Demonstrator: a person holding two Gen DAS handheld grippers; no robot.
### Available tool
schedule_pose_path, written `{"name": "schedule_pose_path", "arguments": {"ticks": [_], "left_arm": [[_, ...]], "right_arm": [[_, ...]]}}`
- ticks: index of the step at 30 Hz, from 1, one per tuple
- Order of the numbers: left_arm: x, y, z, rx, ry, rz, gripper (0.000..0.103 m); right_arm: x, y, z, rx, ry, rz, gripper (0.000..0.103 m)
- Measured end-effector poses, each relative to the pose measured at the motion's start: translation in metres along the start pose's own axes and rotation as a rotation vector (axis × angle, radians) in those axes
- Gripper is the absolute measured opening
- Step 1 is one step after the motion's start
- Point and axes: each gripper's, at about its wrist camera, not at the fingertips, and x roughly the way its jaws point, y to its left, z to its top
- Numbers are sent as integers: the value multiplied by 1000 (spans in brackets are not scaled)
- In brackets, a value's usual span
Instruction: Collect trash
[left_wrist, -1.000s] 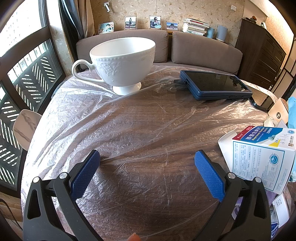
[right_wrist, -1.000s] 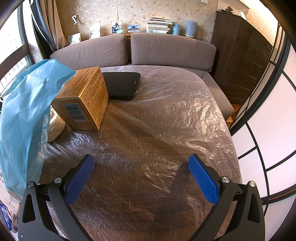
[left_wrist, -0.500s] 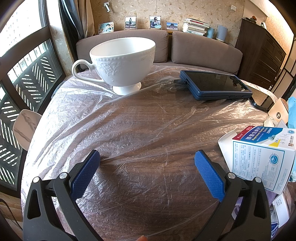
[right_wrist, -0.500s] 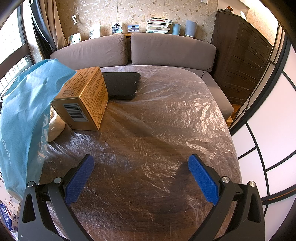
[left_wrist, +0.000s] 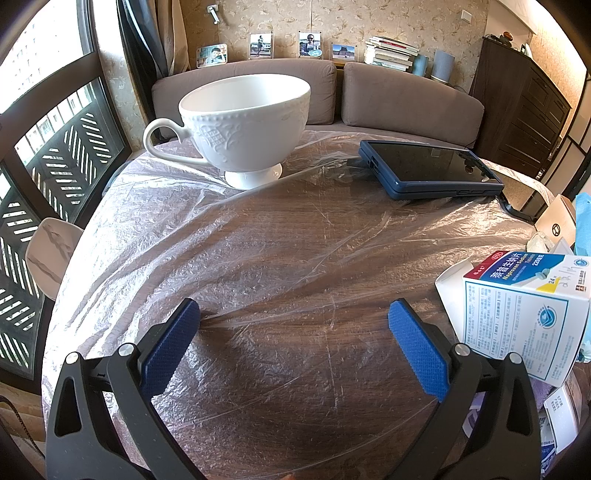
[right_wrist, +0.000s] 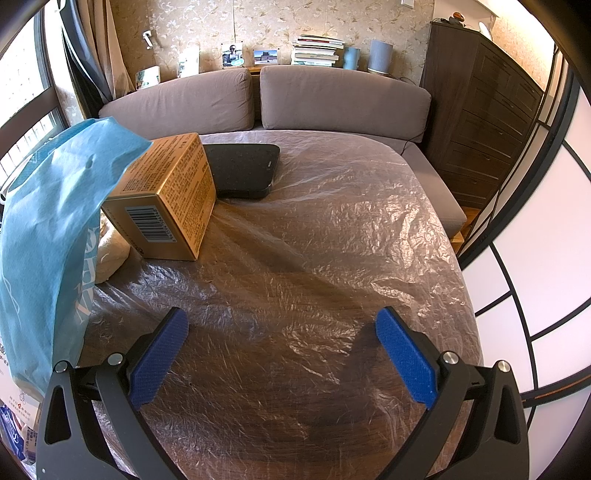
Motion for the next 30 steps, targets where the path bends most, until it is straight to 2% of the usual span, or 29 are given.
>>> {"name": "schedule_pose_path", "arguments": {"ticks": [3, 5, 9, 12, 15, 19, 21, 24, 27, 30], "left_arm": [[3, 3, 1, 25, 11, -15, 102], [-1, 11, 2, 8, 41, -18, 102], [-38, 21, 5, -45, -31, -95, 102], [-70, 5, 9, -10, -95, -159, 102], [-89, -26, 11, 58, -124, -237, 102], [-92, -64, 10, 103, -110, -302, 102], [-87, -77, 10, 116, -105, -264, 102], [-77, -87, 12, 93, -82, -246, 102], [-65, -91, 12, 79, -61, -180, 102], [-59, -92, 11, 75, -56, -147, 102]], "right_arm": [[-4, -8, 0, 38, 27, 10, 99], [-18, -22, 8, 96, 12, 58, 99], [-45, -53, 6, 289, -31, 191, 99], [-58, -56, 9, 384, -58, 319, 99], [-51, -42, 14, 412, -30, 379, 99], [-41, -8, 16, 388, 13, 355, 99], [-41, -3, 14, 415, 19, 341, 99], [-42, 0, 10, 468, 13, 299, 99], [-41, 4, 8, 496, 14, 225, 99], [-47, 6, 7, 495, -6, 152, 99]]}}
